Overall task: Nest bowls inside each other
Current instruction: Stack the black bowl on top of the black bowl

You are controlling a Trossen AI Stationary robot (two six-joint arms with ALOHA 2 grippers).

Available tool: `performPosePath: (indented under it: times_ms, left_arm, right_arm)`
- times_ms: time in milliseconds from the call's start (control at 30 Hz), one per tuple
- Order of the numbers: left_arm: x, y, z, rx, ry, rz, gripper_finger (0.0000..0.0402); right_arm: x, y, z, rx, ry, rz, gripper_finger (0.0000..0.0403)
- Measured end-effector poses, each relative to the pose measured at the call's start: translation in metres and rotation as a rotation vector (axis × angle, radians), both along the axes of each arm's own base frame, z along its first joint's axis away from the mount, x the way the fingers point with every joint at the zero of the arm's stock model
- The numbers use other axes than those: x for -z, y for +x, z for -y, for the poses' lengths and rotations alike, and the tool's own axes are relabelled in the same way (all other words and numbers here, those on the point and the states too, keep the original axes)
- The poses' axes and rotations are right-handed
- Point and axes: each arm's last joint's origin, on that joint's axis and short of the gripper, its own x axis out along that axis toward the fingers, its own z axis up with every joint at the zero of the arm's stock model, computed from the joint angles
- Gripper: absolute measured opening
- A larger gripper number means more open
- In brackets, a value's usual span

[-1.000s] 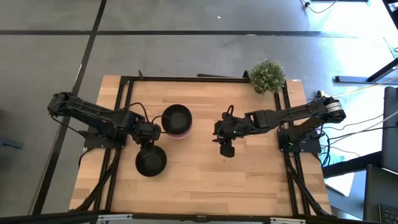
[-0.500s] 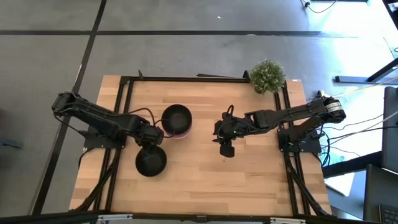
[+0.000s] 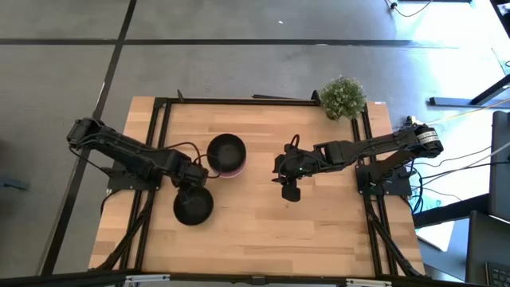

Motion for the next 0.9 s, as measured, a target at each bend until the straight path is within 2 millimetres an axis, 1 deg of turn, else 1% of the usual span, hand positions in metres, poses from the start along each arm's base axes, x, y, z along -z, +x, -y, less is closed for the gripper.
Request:
performPosePath:
  times_ms: [100,200,233,633,700,800,900]
  left_arm:
    - [0.0,0.0,-0.004,-0.018,0.009,-0.003,0.0086]
    - [0.0,0.001,-0.007,-0.023,0.005,-0.001,0.0025]
    - [0.0,0.001,-0.008,-0.018,0.002,-0.001,0.0014]
    - [-0.001,0.003,-0.014,-0.051,-0.012,0.005,0.0005]
    - [-0.002,0.004,-0.017,-0.078,-0.043,0.017,0.0004]
    - [-0.006,0.003,-0.02,-0.105,-0.101,0.03,0.0003]
    - [-0.021,0.0,-0.024,-0.132,-0.115,0.042,0.0002]
  right_arm:
    - [0.0,0.0,0.0,-0.001,-0.001,0.0,0.0142]
    - [0.0,0.0,0.0,-0.001,-0.001,0.0,0.0142]
    - [0.0,0.0,0.0,-0.001,-0.001,0.0,0.0142]
    - [0.0,0.0,0.0,-0.001,-0.002,0.0,0.0142]
    - [0.0,0.0,0.0,0.001,-0.004,0.0,0.0142]
    - [0.0,0.0,0.001,0.015,-0.02,-0.004,0.0142]
    - [0.001,-0.001,0.001,0.016,-0.022,-0.011,0.0142]
